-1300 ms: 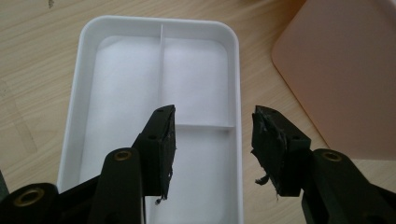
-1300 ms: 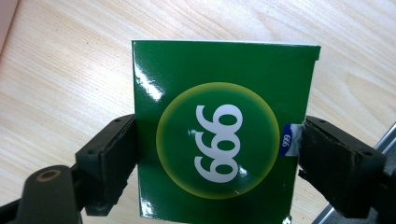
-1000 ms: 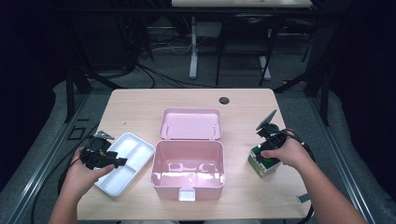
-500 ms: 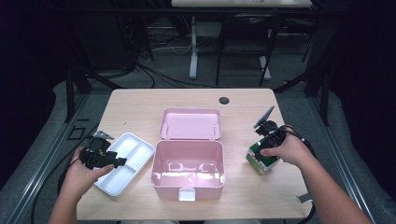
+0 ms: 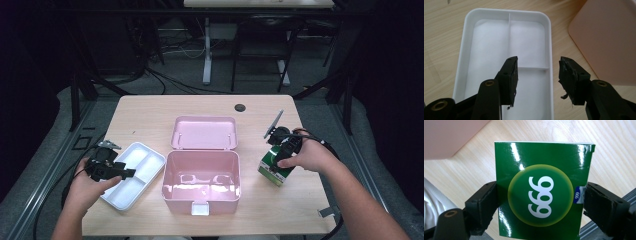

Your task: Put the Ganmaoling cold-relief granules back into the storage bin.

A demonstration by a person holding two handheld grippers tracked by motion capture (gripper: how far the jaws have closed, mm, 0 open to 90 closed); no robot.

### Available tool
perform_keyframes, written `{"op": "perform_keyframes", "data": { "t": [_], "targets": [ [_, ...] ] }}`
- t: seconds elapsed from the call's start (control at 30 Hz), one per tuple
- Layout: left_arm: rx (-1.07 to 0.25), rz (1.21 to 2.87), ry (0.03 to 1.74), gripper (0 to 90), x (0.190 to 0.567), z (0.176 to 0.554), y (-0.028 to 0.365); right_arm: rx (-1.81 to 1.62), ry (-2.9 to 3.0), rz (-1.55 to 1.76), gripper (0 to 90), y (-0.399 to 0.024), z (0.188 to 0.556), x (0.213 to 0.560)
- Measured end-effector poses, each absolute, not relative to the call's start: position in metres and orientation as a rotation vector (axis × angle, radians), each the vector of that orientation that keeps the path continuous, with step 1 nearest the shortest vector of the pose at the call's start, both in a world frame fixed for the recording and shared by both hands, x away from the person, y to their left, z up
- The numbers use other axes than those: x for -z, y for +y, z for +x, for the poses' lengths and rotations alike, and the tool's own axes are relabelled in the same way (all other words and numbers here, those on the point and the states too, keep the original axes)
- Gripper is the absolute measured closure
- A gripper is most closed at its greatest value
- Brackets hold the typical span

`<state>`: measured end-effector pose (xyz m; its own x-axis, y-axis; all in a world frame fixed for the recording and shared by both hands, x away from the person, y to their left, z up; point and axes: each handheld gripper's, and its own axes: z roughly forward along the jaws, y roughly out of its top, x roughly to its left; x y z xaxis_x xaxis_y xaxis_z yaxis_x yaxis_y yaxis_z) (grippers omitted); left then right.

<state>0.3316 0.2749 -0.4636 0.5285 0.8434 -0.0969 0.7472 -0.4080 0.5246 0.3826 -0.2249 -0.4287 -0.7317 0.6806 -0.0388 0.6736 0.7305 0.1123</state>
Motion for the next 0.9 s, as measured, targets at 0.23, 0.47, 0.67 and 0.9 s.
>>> {"op": "perform_keyframes", "data": {
  "t": [0.23,0.47,0.67,0.9],
  "targets": [
    [-0.242,2.258,1.288,49.8,0.463,0.332,0.276,-0.144,2.916,0.884,15.8,-0.219,0.379,0.419],
    [-0.238,2.253,1.287,49.8,0.464,0.332,0.275,-0.136,2.994,0.694,15.8,-0.211,0.372,0.413],
    [-0.234,2.252,1.287,49.8,0.464,0.332,0.276,-0.117,3.024,0.582,15.8,-0.202,0.367,0.403],
    [-0.235,2.251,1.285,49.8,0.464,0.332,0.275,-0.128,3.055,0.521,15.9,-0.194,0.362,0.39]
  ]
}}
